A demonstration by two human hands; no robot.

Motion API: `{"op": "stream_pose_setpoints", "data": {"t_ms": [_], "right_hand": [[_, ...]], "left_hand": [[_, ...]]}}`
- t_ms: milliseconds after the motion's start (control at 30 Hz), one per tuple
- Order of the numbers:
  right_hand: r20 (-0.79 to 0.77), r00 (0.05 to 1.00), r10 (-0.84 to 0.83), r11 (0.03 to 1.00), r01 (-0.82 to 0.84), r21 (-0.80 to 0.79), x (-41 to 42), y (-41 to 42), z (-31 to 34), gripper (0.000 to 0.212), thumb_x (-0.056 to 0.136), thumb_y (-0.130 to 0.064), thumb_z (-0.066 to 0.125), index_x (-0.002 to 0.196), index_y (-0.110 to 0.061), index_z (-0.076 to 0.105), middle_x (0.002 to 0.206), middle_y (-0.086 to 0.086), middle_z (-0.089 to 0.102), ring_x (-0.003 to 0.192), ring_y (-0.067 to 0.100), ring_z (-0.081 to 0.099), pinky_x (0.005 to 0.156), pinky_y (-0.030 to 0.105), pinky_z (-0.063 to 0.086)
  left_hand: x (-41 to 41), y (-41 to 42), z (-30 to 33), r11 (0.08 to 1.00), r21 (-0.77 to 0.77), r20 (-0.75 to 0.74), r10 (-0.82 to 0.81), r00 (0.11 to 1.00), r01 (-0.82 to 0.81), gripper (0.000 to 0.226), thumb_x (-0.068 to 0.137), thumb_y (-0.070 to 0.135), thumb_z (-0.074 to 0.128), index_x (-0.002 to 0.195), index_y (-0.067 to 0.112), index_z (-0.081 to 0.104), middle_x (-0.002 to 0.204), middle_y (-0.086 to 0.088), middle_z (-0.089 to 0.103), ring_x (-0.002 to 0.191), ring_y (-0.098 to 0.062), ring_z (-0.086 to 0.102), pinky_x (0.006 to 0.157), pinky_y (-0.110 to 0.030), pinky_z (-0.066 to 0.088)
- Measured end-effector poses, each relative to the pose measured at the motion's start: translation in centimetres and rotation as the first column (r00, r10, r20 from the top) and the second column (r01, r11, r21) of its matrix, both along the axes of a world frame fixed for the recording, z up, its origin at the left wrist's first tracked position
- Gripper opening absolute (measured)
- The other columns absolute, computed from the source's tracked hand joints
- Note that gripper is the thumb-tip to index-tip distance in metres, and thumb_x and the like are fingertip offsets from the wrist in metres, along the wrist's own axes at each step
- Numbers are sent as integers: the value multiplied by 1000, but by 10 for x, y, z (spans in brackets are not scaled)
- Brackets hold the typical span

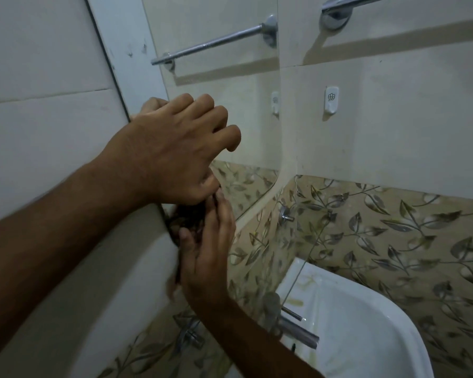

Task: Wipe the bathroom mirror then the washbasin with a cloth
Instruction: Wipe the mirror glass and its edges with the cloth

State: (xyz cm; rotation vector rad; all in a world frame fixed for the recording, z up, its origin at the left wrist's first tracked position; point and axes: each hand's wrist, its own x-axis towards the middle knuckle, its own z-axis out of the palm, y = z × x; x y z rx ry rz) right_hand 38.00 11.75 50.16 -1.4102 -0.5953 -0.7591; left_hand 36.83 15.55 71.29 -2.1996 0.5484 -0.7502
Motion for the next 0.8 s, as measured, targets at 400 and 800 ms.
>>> {"op": "stream_pose_setpoints", "data": {"t_ms": [400,800], "right_hand": [[-243,969,-33,985,73,155,45,-17,4,56,104,-36,43,156,-26,25,162,-9,16,150,7,16,118,47,33],[43,999,5,997,-8,75,34,-12,55,57,102,-28,50,153,-11,31,159,7,24,148,22,26,115,50,35]], "left_hand": [[-5,-2,1,998,-57,9,-30,1000,30,48,80,49,34,119,23,46,112,-4,49,102,-27,45,80,-51,46],[-14,-4,5,975,-148,54,-157,986,163,35,83,43,40,108,23,53,102,-1,50,94,-18,39,78,-28,14]]}}
